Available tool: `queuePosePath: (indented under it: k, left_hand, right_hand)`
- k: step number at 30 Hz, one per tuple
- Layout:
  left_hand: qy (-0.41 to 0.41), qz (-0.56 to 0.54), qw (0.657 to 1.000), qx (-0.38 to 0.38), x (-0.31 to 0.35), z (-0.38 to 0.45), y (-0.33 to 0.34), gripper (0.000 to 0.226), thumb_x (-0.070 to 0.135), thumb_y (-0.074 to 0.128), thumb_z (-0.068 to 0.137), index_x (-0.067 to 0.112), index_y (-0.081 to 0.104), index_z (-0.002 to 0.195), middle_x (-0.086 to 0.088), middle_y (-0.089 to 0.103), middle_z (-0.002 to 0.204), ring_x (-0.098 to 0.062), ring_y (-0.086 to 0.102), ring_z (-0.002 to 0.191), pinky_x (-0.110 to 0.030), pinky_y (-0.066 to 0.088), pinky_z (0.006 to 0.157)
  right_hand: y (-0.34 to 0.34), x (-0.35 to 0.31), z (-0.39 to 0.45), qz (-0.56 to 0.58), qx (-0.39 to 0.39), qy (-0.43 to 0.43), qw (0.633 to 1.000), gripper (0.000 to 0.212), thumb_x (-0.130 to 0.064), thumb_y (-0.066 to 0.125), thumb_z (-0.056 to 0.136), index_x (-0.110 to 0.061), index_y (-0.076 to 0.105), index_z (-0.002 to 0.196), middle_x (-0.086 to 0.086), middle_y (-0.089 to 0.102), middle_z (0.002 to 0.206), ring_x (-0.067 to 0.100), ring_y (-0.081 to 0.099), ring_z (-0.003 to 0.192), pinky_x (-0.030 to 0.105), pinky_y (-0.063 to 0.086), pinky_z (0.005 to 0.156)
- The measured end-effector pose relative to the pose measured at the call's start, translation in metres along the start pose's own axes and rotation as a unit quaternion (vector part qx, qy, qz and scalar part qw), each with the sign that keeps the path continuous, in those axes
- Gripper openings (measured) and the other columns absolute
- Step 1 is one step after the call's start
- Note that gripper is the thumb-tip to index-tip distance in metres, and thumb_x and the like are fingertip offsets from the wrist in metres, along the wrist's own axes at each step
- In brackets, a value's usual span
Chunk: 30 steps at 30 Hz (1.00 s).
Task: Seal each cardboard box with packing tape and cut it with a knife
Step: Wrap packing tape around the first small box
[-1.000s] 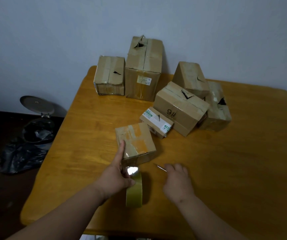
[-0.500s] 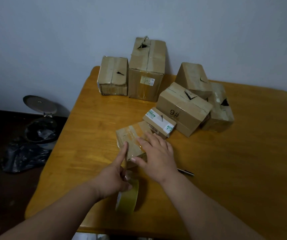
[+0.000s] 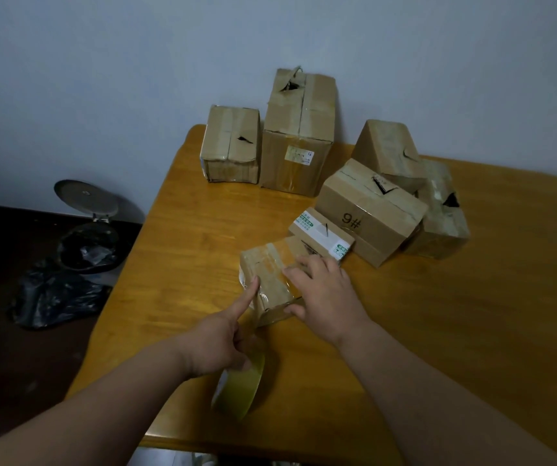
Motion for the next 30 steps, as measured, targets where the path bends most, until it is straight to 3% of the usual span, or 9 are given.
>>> queuePosePath:
  k: [4,9,12,15,19,22,25,27,30]
  left_hand:
    - [-0.007,-0.057,0.998,0.004,0.007,-0.004,0.001,0.128,-0.002,0.079,0.075,0.066,-0.01,0.139,-0.009,0.058,0.082,-0.013,0.058,0.071,-0.031,0.056,0.073]
    - [-0.009,-0.223,0.975,0.005,0.011,-0.013,-0.001,0.125,-0.011,0.077,0.072,0.052,-0.001,0.147,-0.006,0.063,0.074,-0.015,0.059,0.063,-0.026,0.052,0.061]
    - [-0.013,-0.288,0.957,0.038,0.016,-0.014,-0.008,0.105,-0.014,0.075,0.072,0.033,0.023,0.151,-0.005,0.061,0.071,-0.018,0.056,0.058,-0.026,0.049,0.054]
    - [-0.015,-0.316,0.947,0.062,0.024,-0.011,-0.014,0.069,-0.013,0.073,0.075,0.016,0.05,0.134,-0.004,0.058,0.068,-0.018,0.055,0.055,-0.026,0.047,0.051]
    - [-0.032,-0.34,0.936,0.089,0.031,-0.009,-0.019,0.033,-0.011,0.067,0.082,0.003,0.061,0.111,-0.002,0.061,0.063,-0.011,0.061,0.056,-0.026,0.051,0.05]
    - [-0.047,-0.351,0.931,0.092,0.033,-0.01,-0.024,0.023,-0.006,0.07,0.081,0.004,0.061,0.1,-0.006,0.067,0.069,-0.014,0.064,0.055,-0.025,0.052,0.047]
    - [-0.071,-0.331,0.939,0.065,0.032,-0.013,-0.03,0.018,0.003,0.071,0.084,0.007,0.06,0.097,-0.012,0.069,0.076,-0.021,0.066,0.055,-0.027,0.053,0.047]
    - [-0.082,-0.287,0.953,0.047,0.029,-0.014,-0.033,0.013,0.012,0.07,0.089,0.008,0.06,0.096,-0.013,0.071,0.078,-0.026,0.069,0.059,-0.027,0.054,0.048]
    - [-0.089,-0.212,0.972,0.052,0.023,-0.016,-0.04,0.01,0.016,0.066,0.093,0.007,0.062,0.095,-0.014,0.074,0.08,-0.021,0.066,0.052,-0.027,0.052,0.046]
  right_hand:
    - [0.005,0.001,-0.001,0.016,0.009,0.015,1.0,0.067,-0.044,0.077,0.075,-0.036,0.045,0.134,-0.002,0.042,0.139,0.024,0.038,0.126,0.043,0.04,0.099]
    - [-0.001,0.0,-0.008,0.153,0.021,0.087,0.984,0.066,-0.018,0.069,0.08,-0.039,0.043,0.138,-0.011,0.035,0.14,0.014,0.023,0.133,0.038,0.029,0.107]
    - [-0.016,-0.006,-0.025,0.296,0.101,0.221,0.923,0.039,-0.014,0.065,0.083,-0.035,0.052,0.113,-0.016,0.045,0.116,0.008,0.04,0.113,0.023,0.042,0.091]
    - [-0.022,-0.028,-0.039,0.493,0.008,0.271,0.826,0.003,-0.031,0.059,0.094,-0.031,0.058,0.09,-0.01,0.061,0.093,0.001,0.059,0.081,0.013,0.044,0.062]
    - [-0.026,-0.05,-0.051,0.59,-0.138,0.226,0.763,0.036,-0.069,0.058,0.075,-0.043,0.059,0.099,-0.02,0.068,0.096,-0.006,0.064,0.087,0.02,0.047,0.073]
    - [-0.023,-0.053,-0.053,0.623,-0.189,0.237,0.721,0.069,-0.051,0.077,0.067,-0.032,0.048,0.127,-0.006,0.071,0.111,0.011,0.066,0.105,0.037,0.05,0.096]
    - [-0.025,-0.054,-0.051,0.601,-0.207,0.235,0.735,0.055,-0.024,0.076,0.081,-0.023,0.049,0.129,0.001,0.072,0.11,0.015,0.068,0.104,0.037,0.051,0.097]
    - [-0.028,-0.053,-0.051,0.573,-0.221,0.227,0.756,0.038,-0.021,0.071,0.087,-0.022,0.056,0.121,-0.001,0.072,0.108,0.012,0.068,0.101,0.032,0.053,0.092]
    - [-0.033,-0.05,-0.051,0.561,-0.238,0.224,0.76,0.029,-0.026,0.072,0.085,-0.02,0.063,0.112,0.0,0.073,0.106,0.015,0.068,0.101,0.036,0.052,0.095]
Point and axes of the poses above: each hand's wrist, its own z-axis towards the middle knuckle, its own y-axis out of the palm, x = y × z, the point moved 2 cm from there along z, towards the middle knuckle
